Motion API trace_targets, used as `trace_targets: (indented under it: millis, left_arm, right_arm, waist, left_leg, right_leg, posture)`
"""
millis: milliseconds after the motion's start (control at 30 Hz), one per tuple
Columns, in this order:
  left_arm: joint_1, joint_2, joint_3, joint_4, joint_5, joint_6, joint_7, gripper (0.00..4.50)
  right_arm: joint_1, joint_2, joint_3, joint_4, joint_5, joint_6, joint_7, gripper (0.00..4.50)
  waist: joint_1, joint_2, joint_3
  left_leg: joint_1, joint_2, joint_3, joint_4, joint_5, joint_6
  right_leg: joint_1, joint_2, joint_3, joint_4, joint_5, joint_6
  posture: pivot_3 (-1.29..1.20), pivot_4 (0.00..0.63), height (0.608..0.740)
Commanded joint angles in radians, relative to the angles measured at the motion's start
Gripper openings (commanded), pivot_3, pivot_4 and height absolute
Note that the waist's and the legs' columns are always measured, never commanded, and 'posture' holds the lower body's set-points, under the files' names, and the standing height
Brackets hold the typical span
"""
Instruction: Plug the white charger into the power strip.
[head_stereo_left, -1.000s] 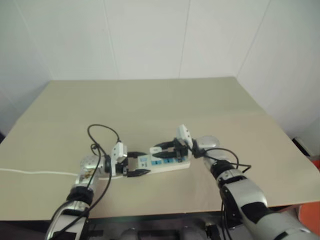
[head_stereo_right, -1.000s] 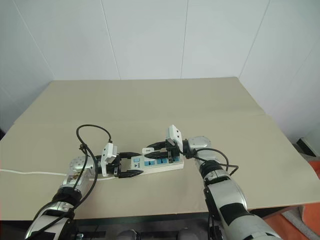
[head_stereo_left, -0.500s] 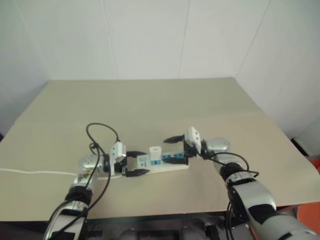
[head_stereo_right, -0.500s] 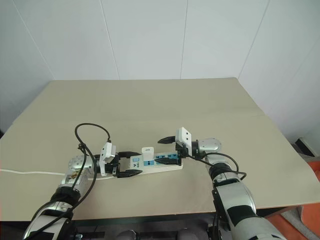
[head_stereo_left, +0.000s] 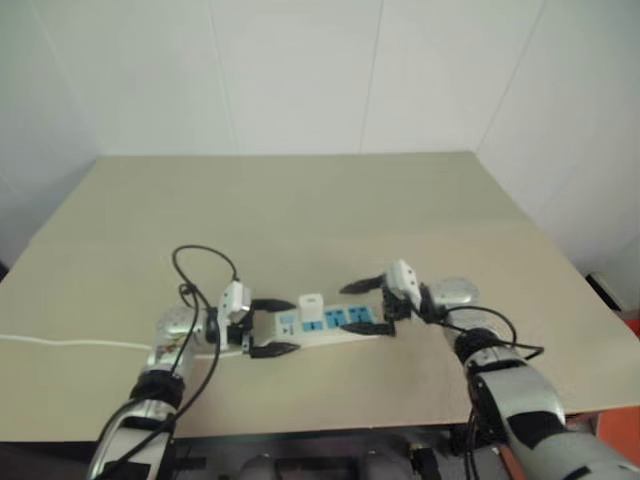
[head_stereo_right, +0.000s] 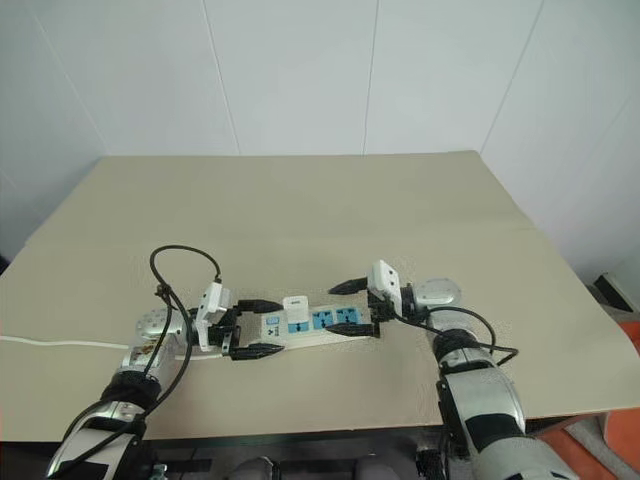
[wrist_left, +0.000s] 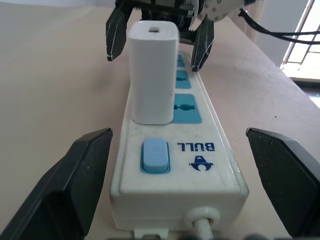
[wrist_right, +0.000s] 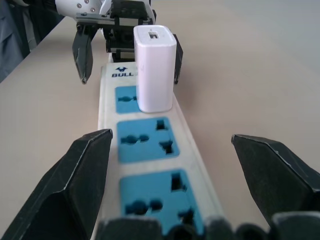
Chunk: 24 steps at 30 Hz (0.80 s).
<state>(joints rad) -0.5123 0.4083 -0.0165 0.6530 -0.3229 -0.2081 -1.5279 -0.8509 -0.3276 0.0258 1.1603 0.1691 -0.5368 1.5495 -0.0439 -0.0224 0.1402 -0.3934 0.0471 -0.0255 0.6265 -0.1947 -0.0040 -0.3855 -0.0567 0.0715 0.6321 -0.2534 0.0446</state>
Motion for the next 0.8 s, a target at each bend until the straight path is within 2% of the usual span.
trace_targets:
  millis: [33, 133, 267, 400, 500, 633, 800]
  left_arm:
    - [0.004, 0.034, 0.028, -0.101, -0.062, 0.035, -0.041, 4.48]
    - [0.039, 0.073, 0.068, -0.198, -0.092, 0.049, -0.005, 4.48]
    - [0.088, 0.195, 0.127, -0.344, -0.168, 0.189, -0.016, 4.48]
    - [0.14, 0.362, 0.126, -0.368, -0.111, 0.175, -0.074, 4.48]
    - [0.155, 0.451, 0.14, -0.336, -0.061, 0.129, -0.063, 4.48]
    - [0.171, 0.476, 0.182, -0.309, -0.074, 0.113, -0.028, 4.48]
    - [0.189, 0.458, 0.178, -0.329, -0.081, 0.121, -0.002, 4.48]
  right_arm:
    - [-0.01, -0.049, -0.03, -0.074, 0.062, -0.019, 0.063, 4.5]
    - [0.004, -0.109, -0.027, -0.158, 0.124, -0.014, 0.065, 4.5]
    - [0.02, -0.239, -0.049, -0.282, 0.21, 0.053, 0.065, 4.5]
    - [0.048, -0.462, 0.03, -0.4, 0.249, 0.144, 0.065, 4.5]
    - [0.067, -0.63, 0.099, -0.484, 0.264, 0.237, 0.065, 4.5]
    - [0.102, -0.783, 0.142, -0.595, 0.288, 0.352, 0.065, 4.5]
    - [0.156, -0.813, 0.107, -0.653, 0.304, 0.422, 0.065, 4.5]
  waist:
    - [0.0, 0.001, 0.001]
    - [-0.005, 0.004, 0.004]
    - [-0.002, 0.006, 0.014]
    - [0.004, 0.009, 0.019]
    - [0.007, 0.009, 0.021]
    - [0.005, 0.009, 0.022]
    - [-0.001, 0.008, 0.022]
  left_leg:
    - [-0.003, 0.0, 0.0, 0.0, 0.0, 0.0]
    - [-0.005, 0.0, 0.0, -0.002, 0.0, 0.0]
    - [-0.006, 0.0, 0.0, -0.003, 0.0, 0.0]
    - [-0.006, -0.001, 0.001, -0.003, 0.0, 0.0]
    - [-0.006, -0.001, 0.001, -0.004, 0.0, 0.0]
    - [-0.005, 0.0, 0.003, -0.005, 0.0, 0.0]
    - [-0.005, 0.001, 0.004, -0.005, 0.0, 0.0]
  right_leg:
    - [-0.003, 0.0, 0.0, 0.0, 0.0, 0.0]
    - [-0.005, 0.001, 0.0, -0.001, 0.0, 0.0]
    - [-0.005, 0.0, 0.0, -0.003, 0.0, 0.0]
    - [-0.005, -0.002, -0.001, -0.004, -0.001, 0.0]
    - [-0.005, -0.003, -0.001, -0.006, -0.001, 0.0]
    - [-0.006, -0.003, 0.0, -0.006, -0.002, -0.002]
    - [-0.006, -0.002, 0.0, -0.006, -0.002, -0.003]
  posture:
    - [0.0, 0.15, 0.74]
    - [0.0, 0.15, 0.74]
    - [0.0, 0.15, 0.74]
    - [0.0, 0.15, 0.74]
    - [0.0, 0.15, 0.74]
    - [0.0, 0.15, 0.74]
    - [0.0, 0.15, 0.74]
